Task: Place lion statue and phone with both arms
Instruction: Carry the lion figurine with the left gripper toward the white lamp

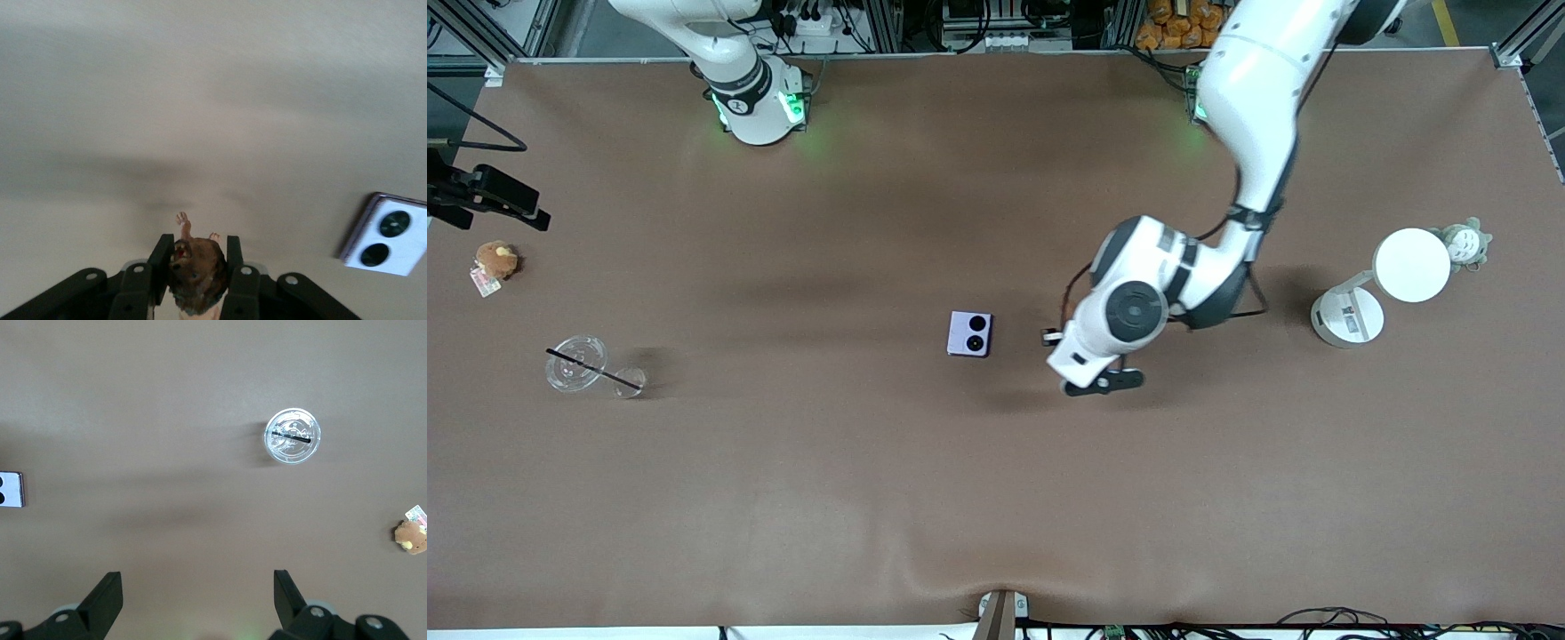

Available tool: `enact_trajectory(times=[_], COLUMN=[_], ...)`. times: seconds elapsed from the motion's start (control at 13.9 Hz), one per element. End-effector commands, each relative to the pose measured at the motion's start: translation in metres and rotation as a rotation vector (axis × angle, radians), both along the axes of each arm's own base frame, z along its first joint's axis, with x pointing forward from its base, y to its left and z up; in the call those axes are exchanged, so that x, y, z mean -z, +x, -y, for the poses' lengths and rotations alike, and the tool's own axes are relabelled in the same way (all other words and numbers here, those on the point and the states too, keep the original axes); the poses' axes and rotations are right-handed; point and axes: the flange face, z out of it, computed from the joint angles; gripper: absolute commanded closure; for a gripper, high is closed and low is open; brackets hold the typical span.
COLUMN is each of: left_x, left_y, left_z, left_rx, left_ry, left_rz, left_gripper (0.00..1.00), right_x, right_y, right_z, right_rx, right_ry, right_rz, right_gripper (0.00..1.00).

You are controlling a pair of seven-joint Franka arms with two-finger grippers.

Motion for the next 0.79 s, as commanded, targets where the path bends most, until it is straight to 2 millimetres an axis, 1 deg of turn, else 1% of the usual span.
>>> enact_trajectory(times=[0.0,0.07,0.14,0.22,0.36,0.51,0.65,0.72], left_x=[-0.014,-0.016,-0.017,-0.016,-0.008,-0.003,-0.002,0.001], left_y=[-0.007,-0.009,-0.008,-0.007,-0.011,-0.012,-0.028,-0.035], left_z=[-0.042,-0.057,-0.079,-0.105,-0.147,-0.194,-0.223,-0.243], left_rx=[0.026,0.053,0.076,0.087,0.135,0.161,0.193,0.201], left_ry=[0.081,0.102,0.11,0.094,0.065,0.052,0.045,0.043], left_rz=[0.022,0.037,0.06,0.089,0.127,0.136,0.144,0.142], left_gripper=[1.0,1.0,1.0,1.0,1.0,1.0,1.0,1.0], right_x=[-0.007,-0.007,-0.008,-0.01,-0.01,-0.011,-0.009,-0.009], right_y=[-0.004,-0.004,-0.004,-0.004,-0.004,-0.004,-0.003,-0.003], right_z=[-0.001,-0.001,-0.001,-0.001,-0.001,-0.001,-0.002,-0.005], right_rx=[0.007,0.006,0.006,0.006,0.007,0.007,0.006,0.003], right_ry=[-0.013,-0.013,-0.011,-0.013,-0.011,-0.012,-0.012,-0.012], right_rz=[0.011,0.011,0.013,0.016,0.016,0.017,0.016,0.016], right_gripper=[0.0,0.0,0.0,0.0,0.0,0.0,0.0,0.0])
